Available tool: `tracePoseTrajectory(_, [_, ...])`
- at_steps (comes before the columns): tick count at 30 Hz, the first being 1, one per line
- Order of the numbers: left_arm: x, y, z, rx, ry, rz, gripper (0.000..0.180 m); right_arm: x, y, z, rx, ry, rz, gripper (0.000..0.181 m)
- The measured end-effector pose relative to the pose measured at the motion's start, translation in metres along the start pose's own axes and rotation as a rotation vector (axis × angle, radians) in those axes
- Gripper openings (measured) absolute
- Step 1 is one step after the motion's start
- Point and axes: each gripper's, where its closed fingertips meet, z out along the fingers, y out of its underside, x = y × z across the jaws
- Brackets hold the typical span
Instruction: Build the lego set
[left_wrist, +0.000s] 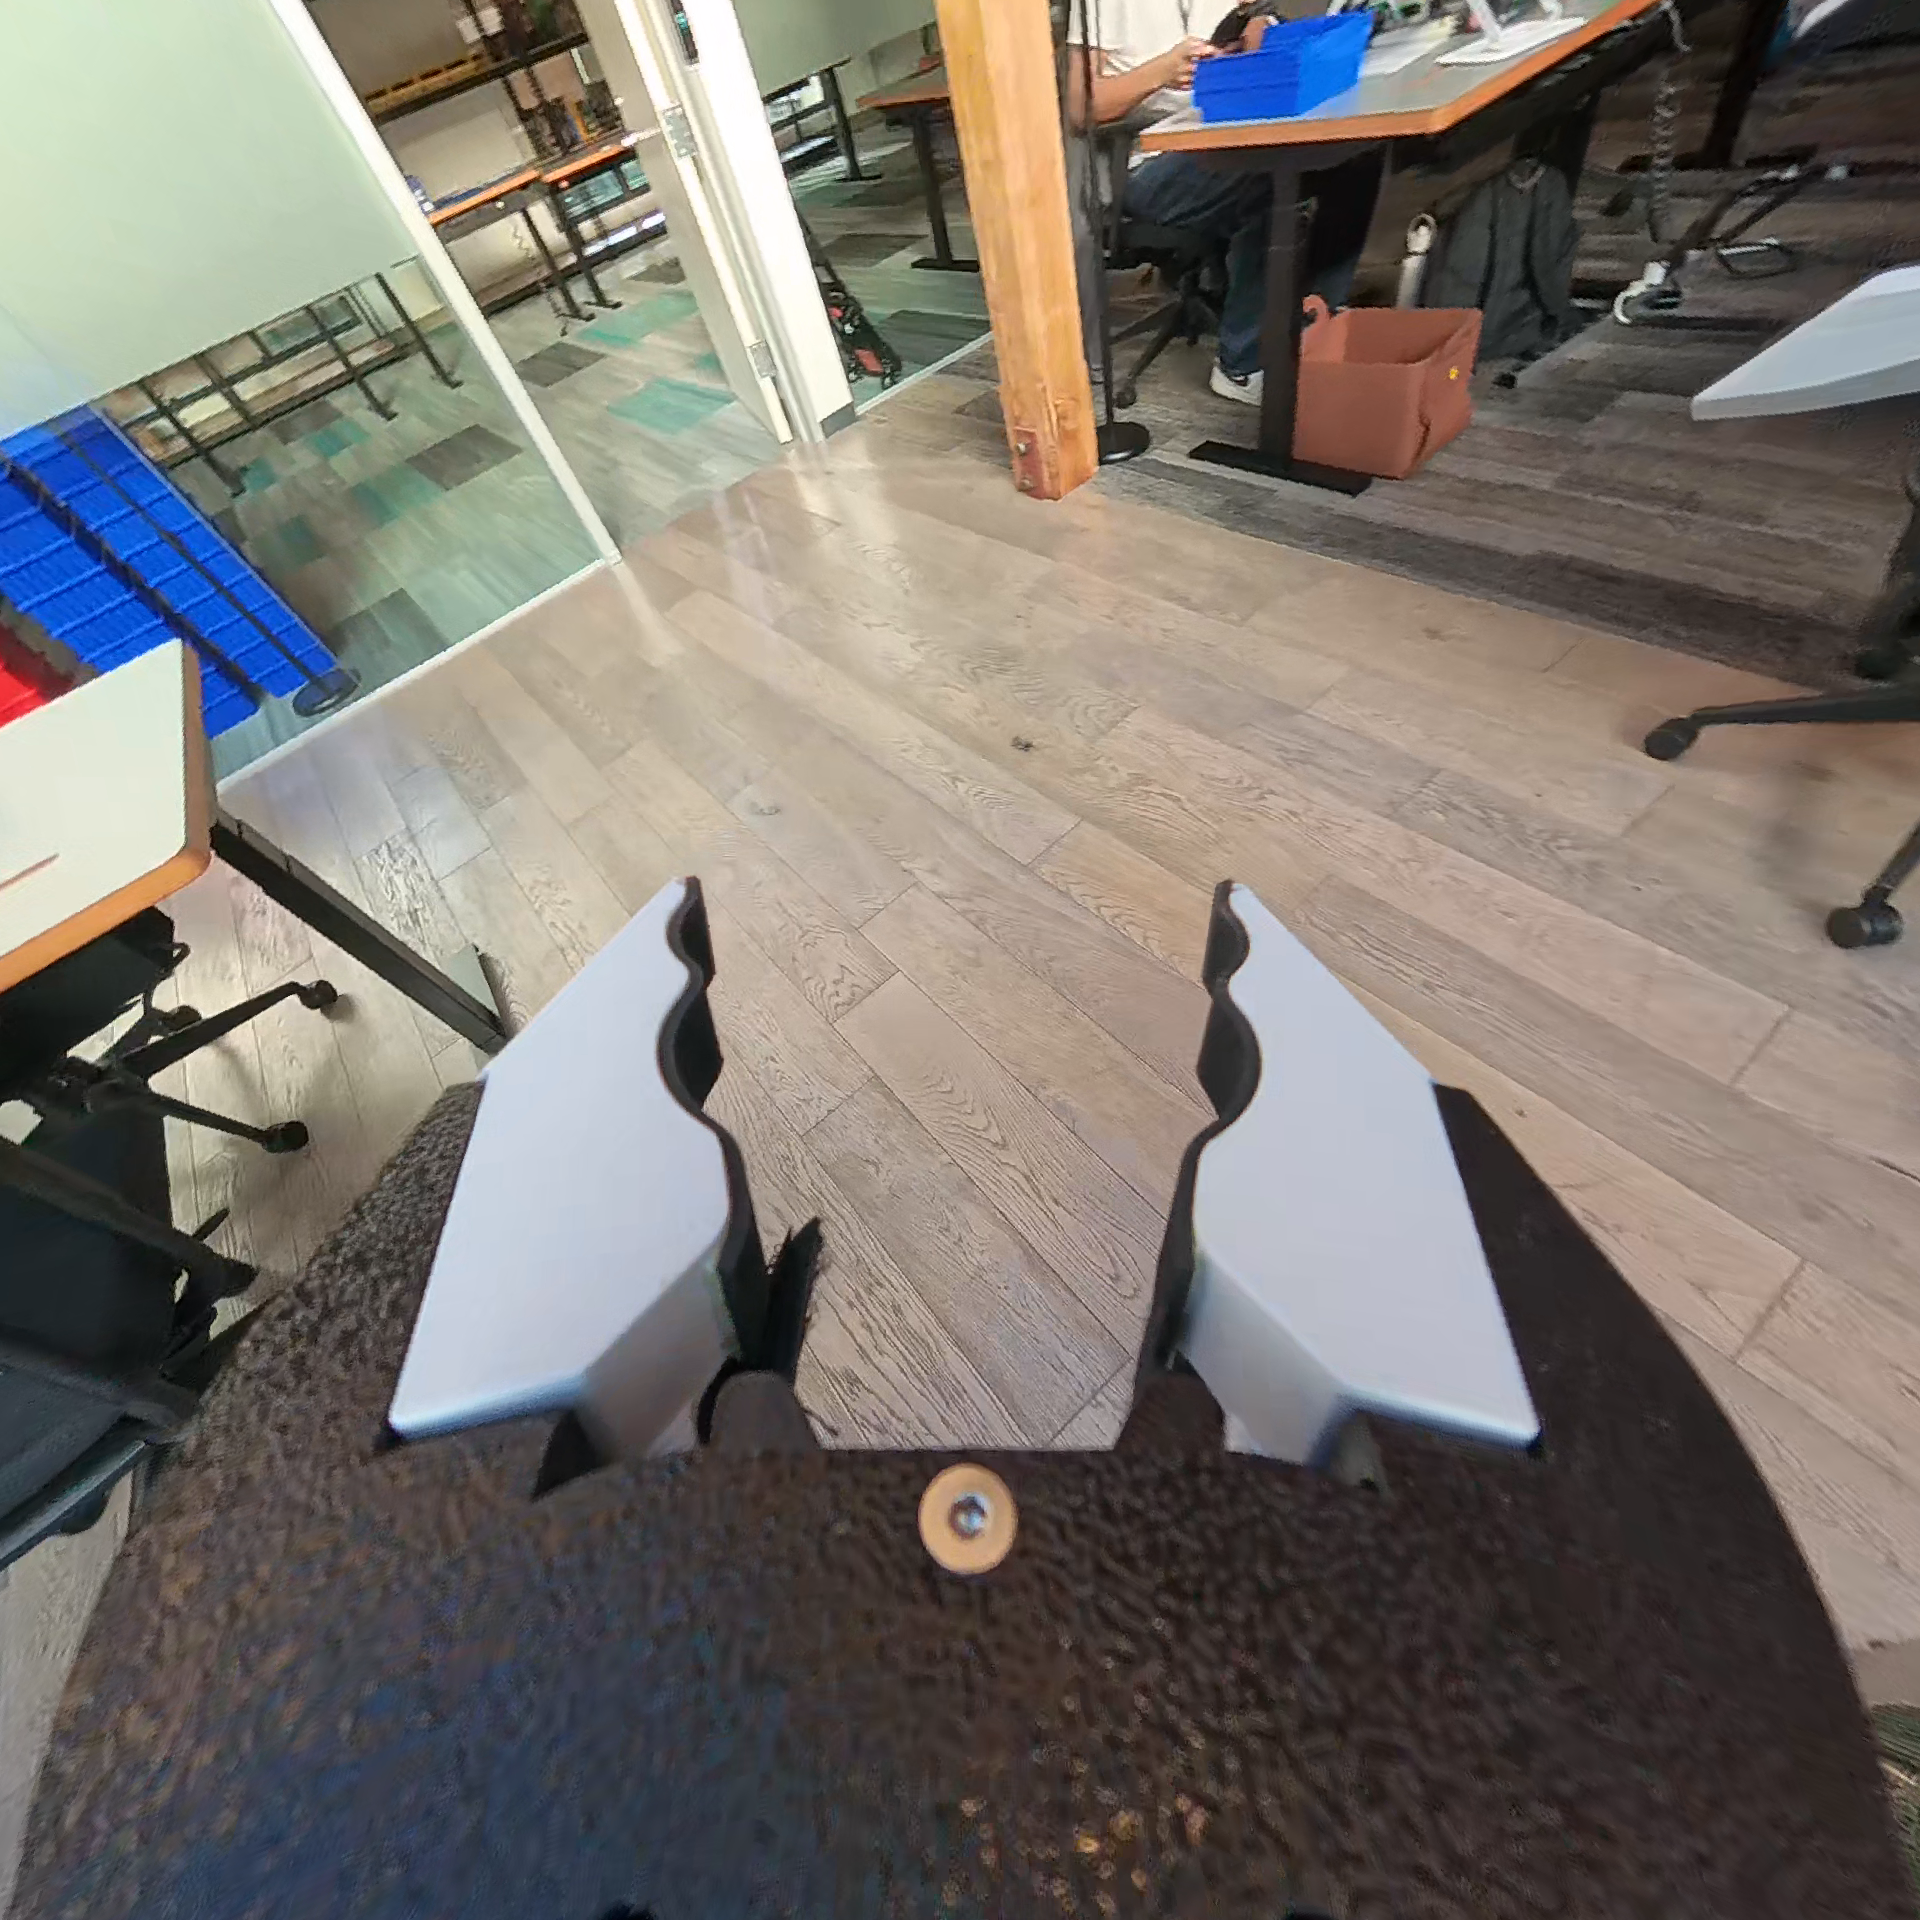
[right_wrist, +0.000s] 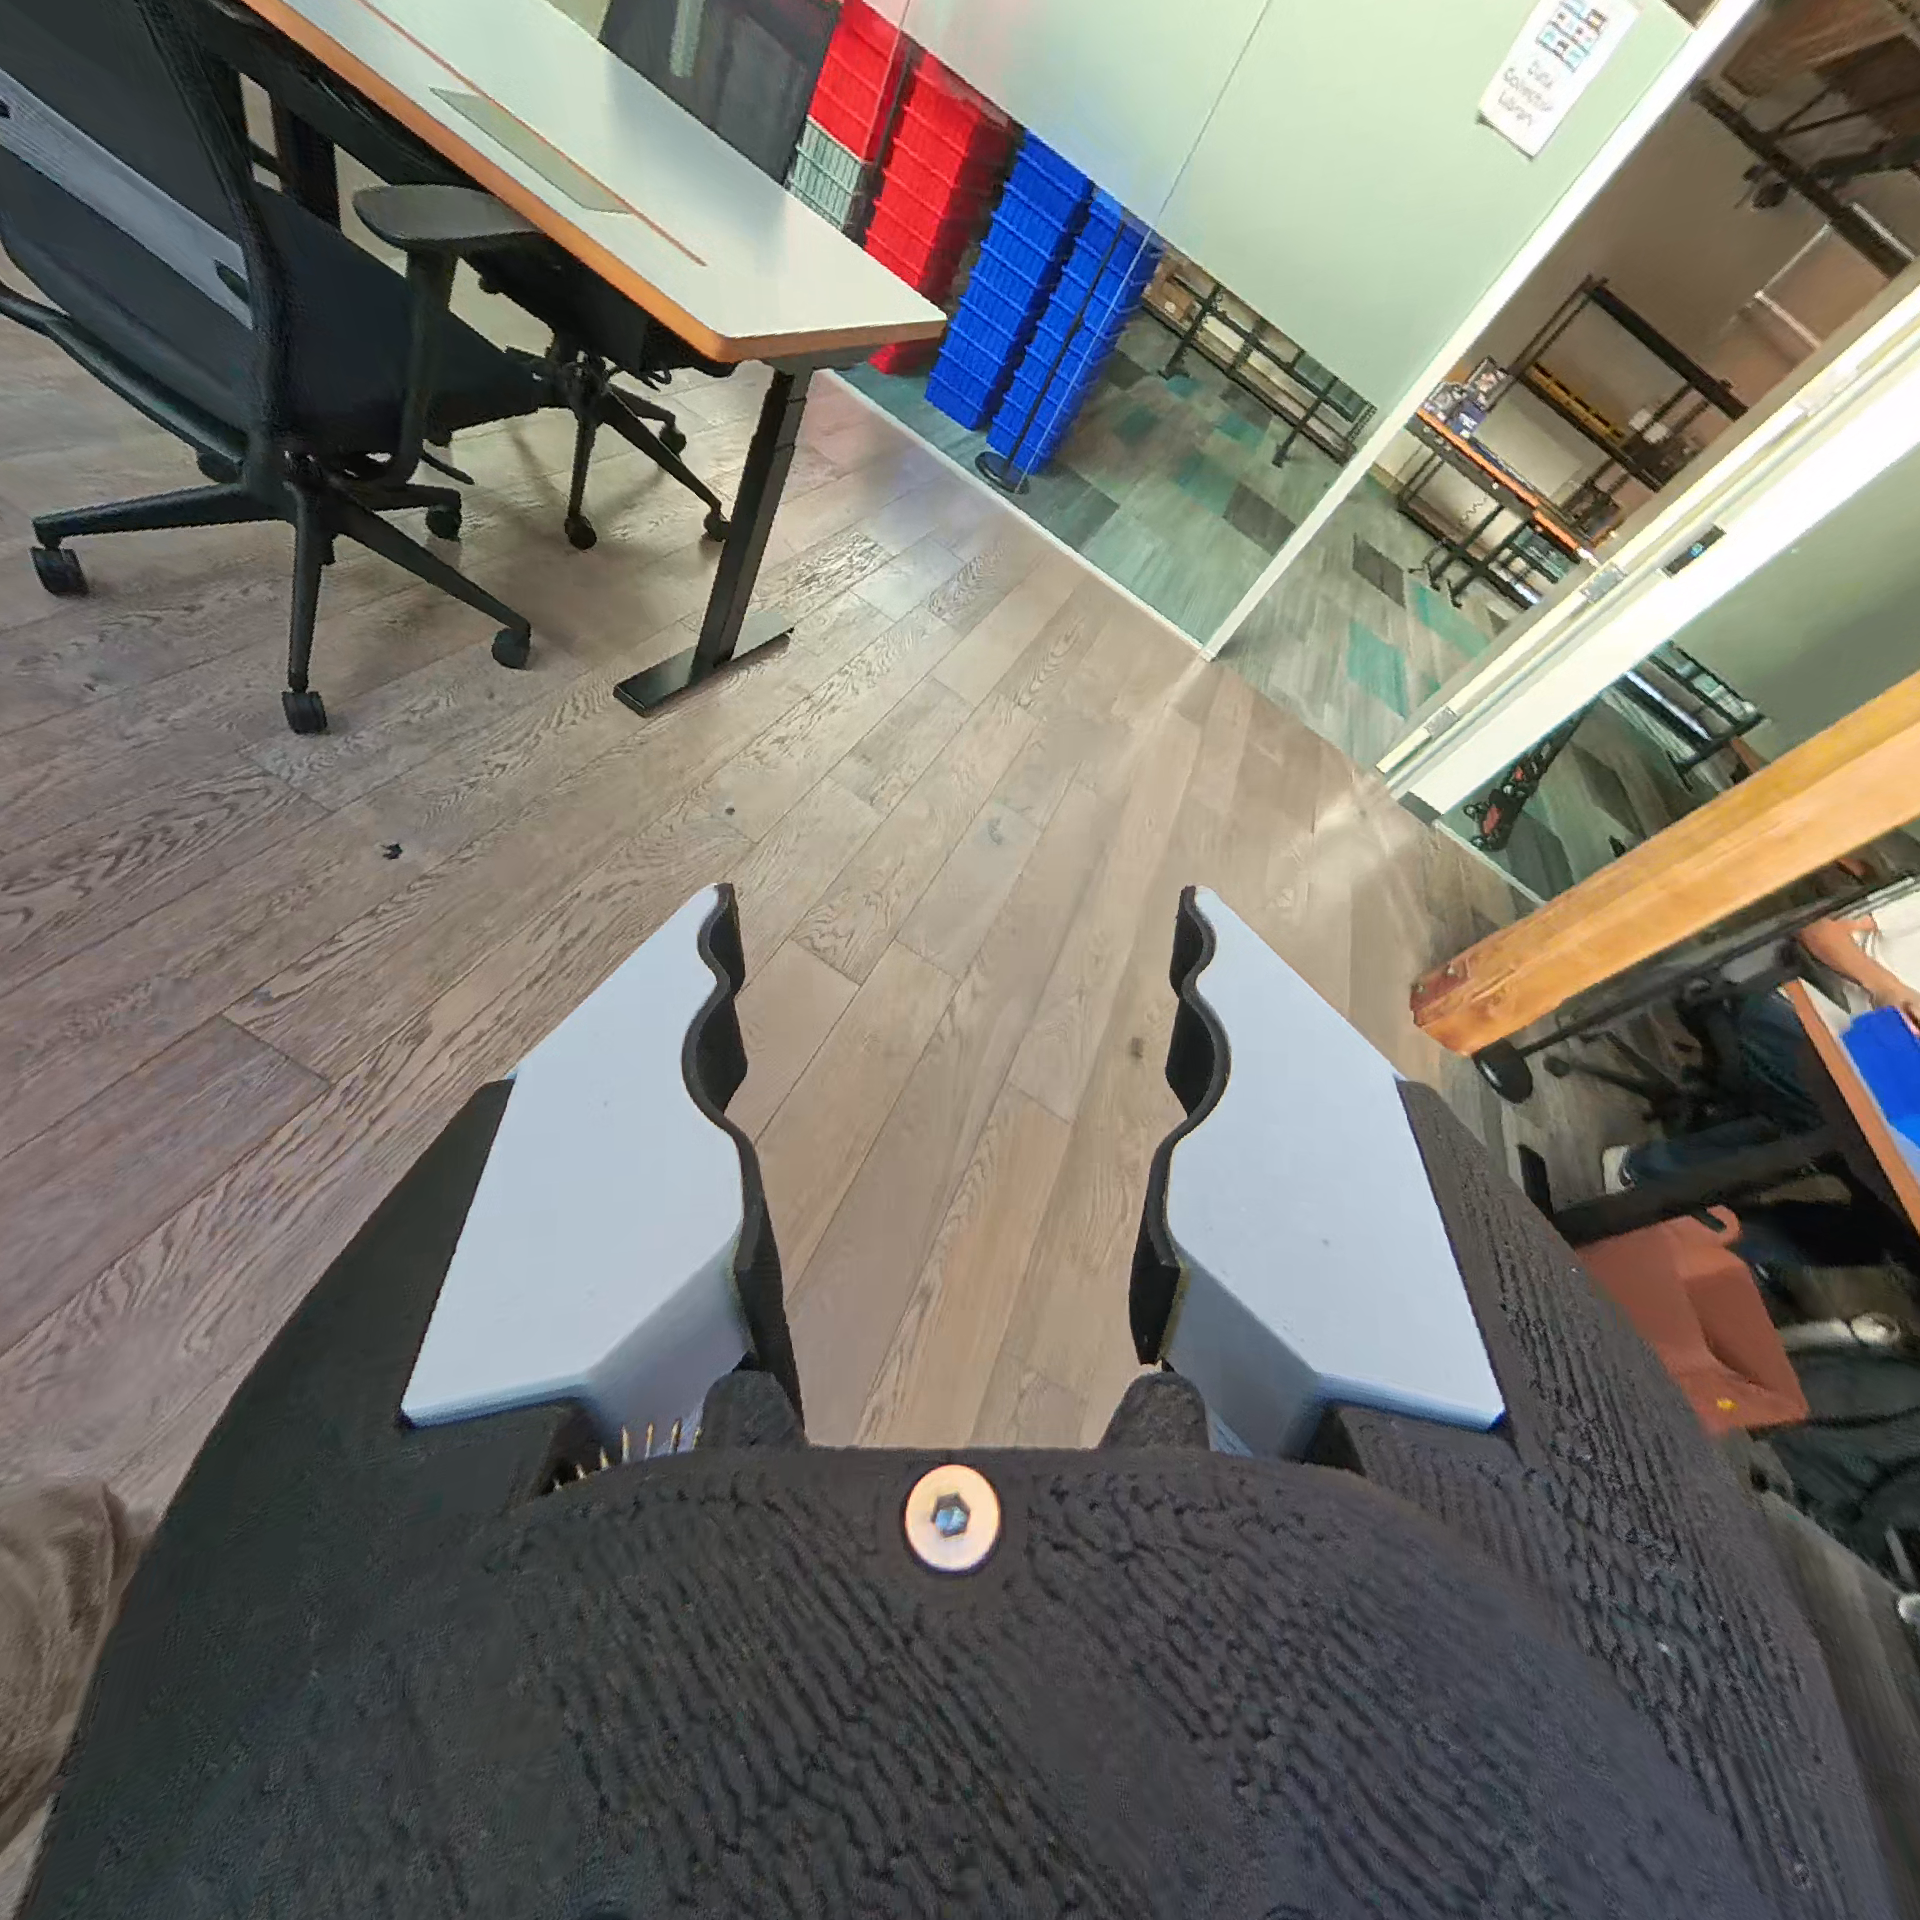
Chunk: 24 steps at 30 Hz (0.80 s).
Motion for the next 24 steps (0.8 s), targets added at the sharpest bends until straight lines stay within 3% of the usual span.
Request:
tracePoseTrajectory(1, [-0.022, -0.001, 0.02, -0.001, -0.024, -0.019, 0.093, 0.012, -0.003, 0.03, 0.007, -0.006, -0.017, 0.083])
tracePoseTrajectory(6, [-0.135, -0.016, 0.142, 0.024, -0.108, -0.028, 0.093, 0.096, -0.016, 0.187, 0.036, 0.023, -0.002, 0.082])
tracePoseTrajectory(17, [-0.3, -0.117, 0.471, 0.056, -0.042, 0.014, 0.093, 0.325, -0.011, 0.447, -0.02, 0.199, 0.054, 0.081])
tracePoseTrajectory(24, [-0.403, -0.175, 0.687, 0.087, -0.113, 0.009, 0.088, 0.477, -0.003, 0.64, -0.005, 0.229, 0.067, 0.079])
